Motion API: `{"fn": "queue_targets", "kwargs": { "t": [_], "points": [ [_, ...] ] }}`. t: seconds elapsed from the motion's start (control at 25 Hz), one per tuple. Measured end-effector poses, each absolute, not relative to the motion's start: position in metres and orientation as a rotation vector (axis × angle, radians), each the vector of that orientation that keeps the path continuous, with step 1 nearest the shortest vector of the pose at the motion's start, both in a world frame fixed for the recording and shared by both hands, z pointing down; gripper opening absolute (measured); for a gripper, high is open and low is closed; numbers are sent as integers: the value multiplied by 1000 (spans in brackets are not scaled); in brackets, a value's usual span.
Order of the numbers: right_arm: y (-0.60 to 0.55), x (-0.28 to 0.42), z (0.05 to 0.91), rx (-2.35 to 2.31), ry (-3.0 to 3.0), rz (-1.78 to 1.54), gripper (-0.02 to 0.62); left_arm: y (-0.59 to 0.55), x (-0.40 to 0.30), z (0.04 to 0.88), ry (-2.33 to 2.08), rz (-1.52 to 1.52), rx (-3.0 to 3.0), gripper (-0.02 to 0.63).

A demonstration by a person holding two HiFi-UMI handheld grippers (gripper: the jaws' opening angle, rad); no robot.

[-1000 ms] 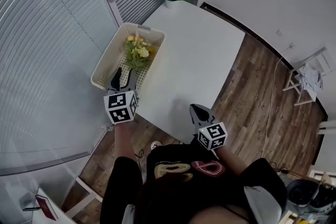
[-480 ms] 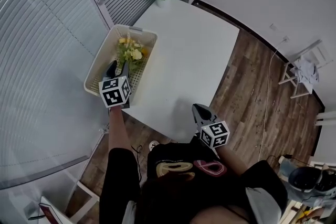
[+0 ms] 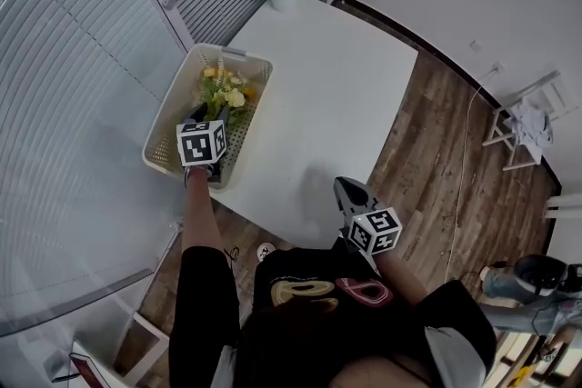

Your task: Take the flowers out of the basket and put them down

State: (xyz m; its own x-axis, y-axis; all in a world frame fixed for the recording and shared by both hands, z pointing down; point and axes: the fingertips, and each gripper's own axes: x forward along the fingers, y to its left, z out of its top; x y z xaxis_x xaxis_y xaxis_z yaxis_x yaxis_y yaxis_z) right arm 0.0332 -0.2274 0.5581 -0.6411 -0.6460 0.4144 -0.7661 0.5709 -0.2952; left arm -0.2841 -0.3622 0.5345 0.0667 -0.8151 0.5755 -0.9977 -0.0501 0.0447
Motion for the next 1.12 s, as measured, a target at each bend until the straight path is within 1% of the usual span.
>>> {"fn": "queue_targets", "kwargs": {
  "t": [0.16,0.4,0.52,1.12],
  "points": [
    [-237,34,557,1179,-2545,679,11,-366,-282,562,-1747,706,1882,215],
    [-245,39,555,1206,-2532,690,11,-364,-294,597,-1754,627,1737,218],
    [-245,37,558,1200,-2522,696,11,-363,-295,613,-1743,641,1708,232],
    [-252,31,565,1173,-2501,695,11,-351,-295,659,-1665,691,1552,239]
  ]
}}
